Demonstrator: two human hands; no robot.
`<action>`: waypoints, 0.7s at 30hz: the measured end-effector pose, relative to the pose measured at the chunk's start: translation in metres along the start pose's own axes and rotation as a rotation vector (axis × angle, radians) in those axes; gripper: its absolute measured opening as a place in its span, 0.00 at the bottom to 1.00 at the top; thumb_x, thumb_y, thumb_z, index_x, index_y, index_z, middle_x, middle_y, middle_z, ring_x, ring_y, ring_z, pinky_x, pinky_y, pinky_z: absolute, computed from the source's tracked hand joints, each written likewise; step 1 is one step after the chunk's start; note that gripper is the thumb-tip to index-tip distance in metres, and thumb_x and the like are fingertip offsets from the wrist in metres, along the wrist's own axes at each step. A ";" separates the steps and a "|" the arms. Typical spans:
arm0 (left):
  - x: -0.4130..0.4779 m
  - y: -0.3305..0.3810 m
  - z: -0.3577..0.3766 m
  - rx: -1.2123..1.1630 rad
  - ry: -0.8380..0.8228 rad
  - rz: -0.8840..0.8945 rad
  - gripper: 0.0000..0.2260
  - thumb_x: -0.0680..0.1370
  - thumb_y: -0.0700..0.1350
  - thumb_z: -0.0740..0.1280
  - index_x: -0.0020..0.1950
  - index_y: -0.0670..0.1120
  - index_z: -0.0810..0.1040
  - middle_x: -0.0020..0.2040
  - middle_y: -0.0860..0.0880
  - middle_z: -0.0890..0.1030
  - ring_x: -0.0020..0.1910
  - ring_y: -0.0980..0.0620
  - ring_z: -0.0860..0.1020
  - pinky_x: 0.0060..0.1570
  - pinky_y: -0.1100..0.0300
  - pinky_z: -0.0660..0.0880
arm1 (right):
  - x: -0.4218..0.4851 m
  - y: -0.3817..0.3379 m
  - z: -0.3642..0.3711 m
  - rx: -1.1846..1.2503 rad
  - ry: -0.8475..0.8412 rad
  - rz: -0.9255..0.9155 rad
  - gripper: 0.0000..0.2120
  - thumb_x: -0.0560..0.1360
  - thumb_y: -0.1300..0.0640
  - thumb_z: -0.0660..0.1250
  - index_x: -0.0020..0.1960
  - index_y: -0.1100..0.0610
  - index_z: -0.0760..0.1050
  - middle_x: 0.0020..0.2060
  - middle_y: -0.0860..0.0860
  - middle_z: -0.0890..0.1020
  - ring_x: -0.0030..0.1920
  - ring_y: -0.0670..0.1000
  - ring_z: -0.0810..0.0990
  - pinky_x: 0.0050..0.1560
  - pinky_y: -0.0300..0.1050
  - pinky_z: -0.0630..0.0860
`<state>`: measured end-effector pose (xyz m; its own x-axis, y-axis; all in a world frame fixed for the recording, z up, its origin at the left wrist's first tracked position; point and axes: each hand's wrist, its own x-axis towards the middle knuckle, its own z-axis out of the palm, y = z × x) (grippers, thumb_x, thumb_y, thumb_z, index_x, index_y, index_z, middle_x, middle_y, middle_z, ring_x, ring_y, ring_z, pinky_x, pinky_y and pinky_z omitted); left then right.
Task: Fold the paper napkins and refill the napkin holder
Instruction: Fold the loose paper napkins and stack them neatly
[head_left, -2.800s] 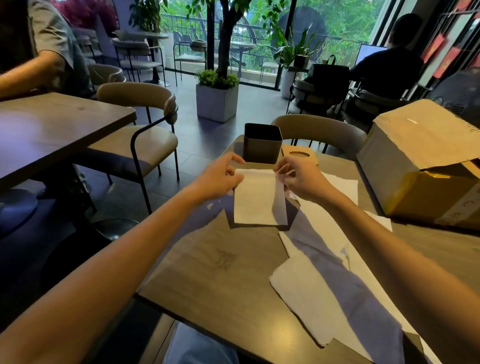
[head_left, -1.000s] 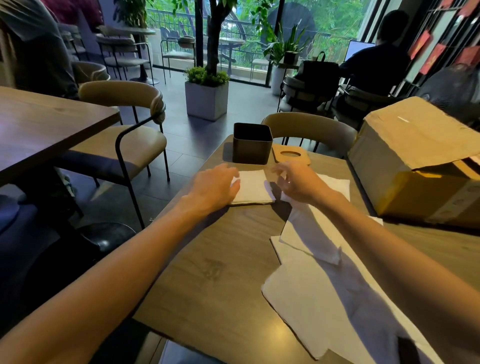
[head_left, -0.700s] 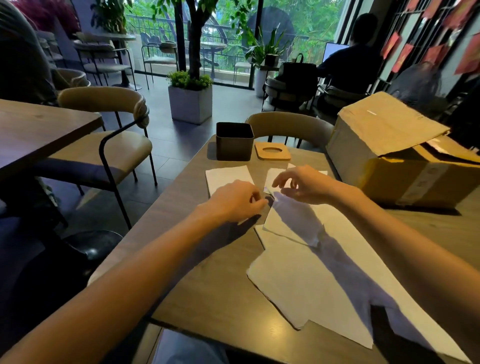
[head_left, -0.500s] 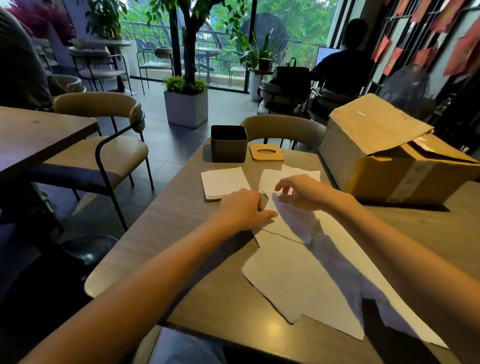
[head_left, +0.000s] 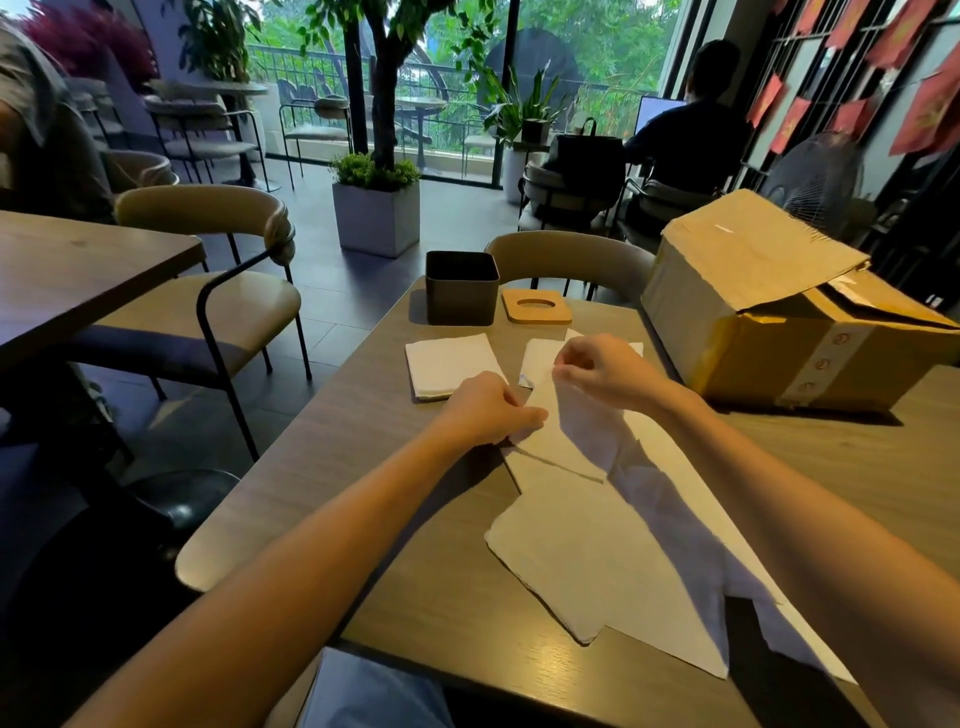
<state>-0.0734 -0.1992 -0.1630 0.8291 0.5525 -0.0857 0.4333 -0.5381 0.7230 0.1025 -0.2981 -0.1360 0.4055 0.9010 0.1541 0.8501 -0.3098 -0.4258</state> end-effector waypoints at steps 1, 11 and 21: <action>0.000 -0.001 -0.002 -0.015 -0.008 -0.007 0.15 0.77 0.53 0.70 0.51 0.41 0.83 0.44 0.46 0.83 0.43 0.52 0.82 0.47 0.59 0.79 | 0.000 0.000 -0.001 0.049 0.004 0.007 0.06 0.80 0.54 0.67 0.54 0.55 0.79 0.46 0.51 0.83 0.46 0.49 0.81 0.46 0.39 0.77; 0.012 -0.013 -0.043 -0.513 0.230 0.096 0.06 0.81 0.50 0.66 0.54 0.49 0.76 0.46 0.53 0.80 0.55 0.51 0.80 0.40 0.66 0.74 | 0.030 -0.020 0.000 0.331 0.207 0.012 0.08 0.80 0.54 0.67 0.55 0.58 0.78 0.49 0.51 0.82 0.49 0.49 0.82 0.47 0.43 0.80; 0.049 -0.063 -0.078 -0.093 0.636 -0.048 0.14 0.82 0.49 0.64 0.67 0.50 0.68 0.50 0.48 0.78 0.49 0.50 0.78 0.41 0.60 0.76 | 0.087 -0.051 0.048 0.303 0.225 0.065 0.07 0.81 0.58 0.66 0.59 0.56 0.75 0.45 0.48 0.78 0.46 0.48 0.80 0.44 0.41 0.79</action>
<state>-0.0875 -0.0881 -0.1594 0.4257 0.8595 0.2829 0.4089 -0.4617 0.7872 0.0786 -0.1891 -0.1433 0.5475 0.7827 0.2958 0.6961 -0.2298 -0.6802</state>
